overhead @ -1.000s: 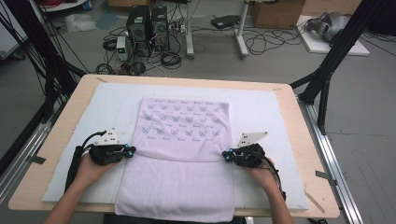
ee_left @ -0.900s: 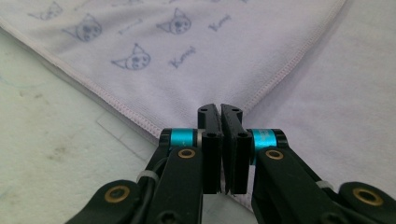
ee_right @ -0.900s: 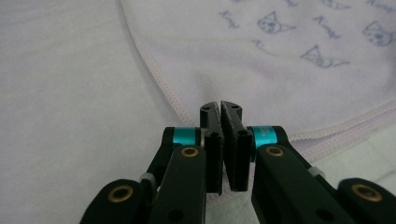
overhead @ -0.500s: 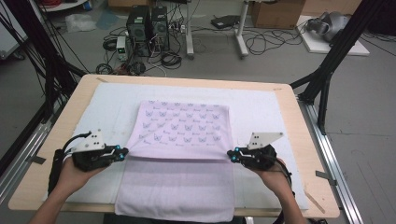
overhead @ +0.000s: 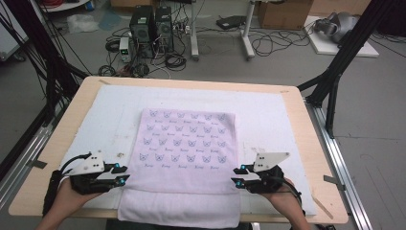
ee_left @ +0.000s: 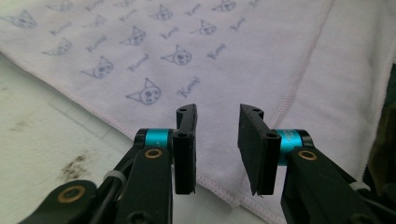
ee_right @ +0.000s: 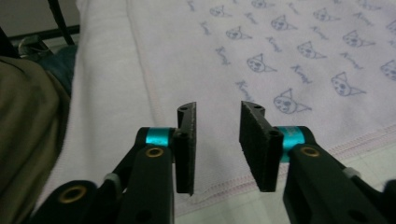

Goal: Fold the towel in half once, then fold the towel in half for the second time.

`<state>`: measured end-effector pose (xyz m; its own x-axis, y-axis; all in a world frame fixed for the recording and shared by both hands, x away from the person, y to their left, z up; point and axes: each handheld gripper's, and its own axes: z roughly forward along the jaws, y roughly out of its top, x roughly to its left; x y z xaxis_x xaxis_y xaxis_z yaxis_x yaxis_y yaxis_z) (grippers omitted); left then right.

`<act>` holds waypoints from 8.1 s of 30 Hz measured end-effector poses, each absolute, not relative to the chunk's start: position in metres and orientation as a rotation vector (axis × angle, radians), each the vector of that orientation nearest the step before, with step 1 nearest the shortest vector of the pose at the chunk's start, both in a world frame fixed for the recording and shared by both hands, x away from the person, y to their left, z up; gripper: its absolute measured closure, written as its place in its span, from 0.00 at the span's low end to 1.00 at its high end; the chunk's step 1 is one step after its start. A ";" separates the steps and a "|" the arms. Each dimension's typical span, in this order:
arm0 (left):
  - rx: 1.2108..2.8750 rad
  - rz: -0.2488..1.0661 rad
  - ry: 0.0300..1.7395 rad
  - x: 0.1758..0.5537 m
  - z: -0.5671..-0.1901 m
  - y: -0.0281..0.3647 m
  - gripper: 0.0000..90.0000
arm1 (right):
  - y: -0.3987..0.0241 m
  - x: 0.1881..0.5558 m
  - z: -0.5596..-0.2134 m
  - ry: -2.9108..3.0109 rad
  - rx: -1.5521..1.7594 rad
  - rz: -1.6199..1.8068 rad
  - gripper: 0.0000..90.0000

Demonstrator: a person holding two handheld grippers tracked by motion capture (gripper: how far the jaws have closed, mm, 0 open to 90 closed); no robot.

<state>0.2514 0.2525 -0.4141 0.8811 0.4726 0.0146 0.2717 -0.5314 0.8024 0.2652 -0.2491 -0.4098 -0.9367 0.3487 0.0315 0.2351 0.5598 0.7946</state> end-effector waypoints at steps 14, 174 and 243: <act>2.230 0.189 0.521 0.258 -0.443 0.239 0.88 | -0.234 0.274 -0.445 2.745 0.502 1.235 0.94; 2.064 0.362 0.690 0.361 -0.369 0.241 0.49 | -0.226 0.386 -0.381 2.603 0.687 1.287 0.44; 1.920 0.554 0.798 0.471 -0.309 0.250 0.95 | -0.247 0.479 -0.302 2.414 0.783 1.175 0.94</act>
